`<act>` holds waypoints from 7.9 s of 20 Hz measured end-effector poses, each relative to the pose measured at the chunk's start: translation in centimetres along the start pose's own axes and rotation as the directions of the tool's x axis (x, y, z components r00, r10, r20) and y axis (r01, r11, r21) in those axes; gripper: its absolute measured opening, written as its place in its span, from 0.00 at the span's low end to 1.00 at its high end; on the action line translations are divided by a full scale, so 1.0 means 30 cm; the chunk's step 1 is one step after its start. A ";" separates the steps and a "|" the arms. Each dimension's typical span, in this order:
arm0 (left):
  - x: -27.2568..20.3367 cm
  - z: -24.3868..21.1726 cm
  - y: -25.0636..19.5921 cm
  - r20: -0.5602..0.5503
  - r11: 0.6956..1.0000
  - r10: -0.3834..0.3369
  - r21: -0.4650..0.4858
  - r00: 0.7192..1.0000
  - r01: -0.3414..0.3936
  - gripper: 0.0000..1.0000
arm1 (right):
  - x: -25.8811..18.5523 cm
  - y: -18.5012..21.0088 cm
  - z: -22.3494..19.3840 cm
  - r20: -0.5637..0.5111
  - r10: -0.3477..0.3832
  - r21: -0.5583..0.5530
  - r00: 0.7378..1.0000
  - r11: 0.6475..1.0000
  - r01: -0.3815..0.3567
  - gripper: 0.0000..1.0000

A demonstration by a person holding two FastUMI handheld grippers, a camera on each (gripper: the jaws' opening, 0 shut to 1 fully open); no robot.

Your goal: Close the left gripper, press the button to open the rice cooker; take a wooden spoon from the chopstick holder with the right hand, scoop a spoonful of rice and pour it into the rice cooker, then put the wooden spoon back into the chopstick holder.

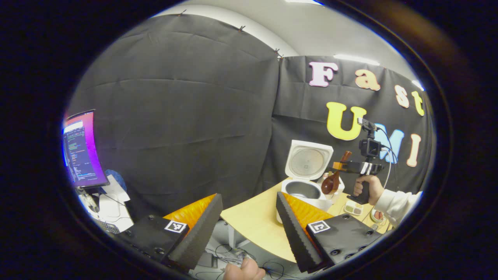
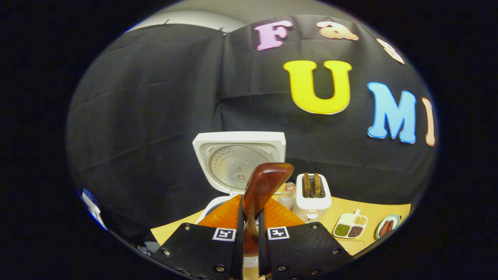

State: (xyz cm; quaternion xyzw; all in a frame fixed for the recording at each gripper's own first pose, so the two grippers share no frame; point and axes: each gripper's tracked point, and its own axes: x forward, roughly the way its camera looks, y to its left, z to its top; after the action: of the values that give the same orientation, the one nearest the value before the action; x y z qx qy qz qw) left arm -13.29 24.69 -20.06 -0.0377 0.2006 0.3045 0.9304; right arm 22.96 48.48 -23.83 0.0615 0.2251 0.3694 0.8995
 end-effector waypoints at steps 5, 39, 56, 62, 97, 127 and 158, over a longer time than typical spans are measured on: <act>0.002 -0.063 -0.116 -0.023 0.985 -0.158 -0.079 0.987 0.156 0.94 | -0.262 -0.322 0.031 0.017 -0.172 0.060 0.985 0.983 0.171 0.16; -0.124 -0.156 -0.919 -0.131 0.985 -0.082 0.137 0.988 0.100 0.94 | -0.686 -1.567 -0.902 -0.337 -0.404 0.548 0.850 0.651 0.526 0.20; 0.057 0.041 -0.975 0.007 0.968 -0.220 0.127 0.975 0.218 0.94 | -1.067 -1.574 -0.773 -0.194 -0.607 0.516 0.771 0.605 0.606 0.98; 0.282 0.112 -0.935 0.024 0.925 -0.376 0.078 0.926 0.373 0.94 | -1.316 -1.395 -0.609 -0.086 -0.750 0.424 0.656 0.568 0.705 0.98; 1.803 0.279 -1.170 -0.112 0.965 -0.168 0.184 0.979 0.187 0.93 | -1.124 -0.236 -0.291 -0.021 -0.616 0.060 0.787 0.785 0.616 0.98; 1.869 0.254 -1.213 -0.261 0.932 -0.221 0.226 0.940 0.282 0.92 | -1.200 -0.188 -0.427 -0.092 -0.593 0.110 0.800 0.792 0.600 0.98; 0.049 1.113 -1.304 0.130 0.764 -0.644 0.147 0.754 0.628 0.93 | -2.037 -0.566 -0.004 0.304 -0.631 0.172 0.714 0.773 0.610 0.97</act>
State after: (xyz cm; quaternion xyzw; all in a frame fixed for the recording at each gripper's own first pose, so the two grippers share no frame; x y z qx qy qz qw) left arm 22.25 0.17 7.94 -0.0332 0.1085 -0.0377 0.9928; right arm -4.50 -6.05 -6.67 0.0724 0.0827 0.0228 0.9937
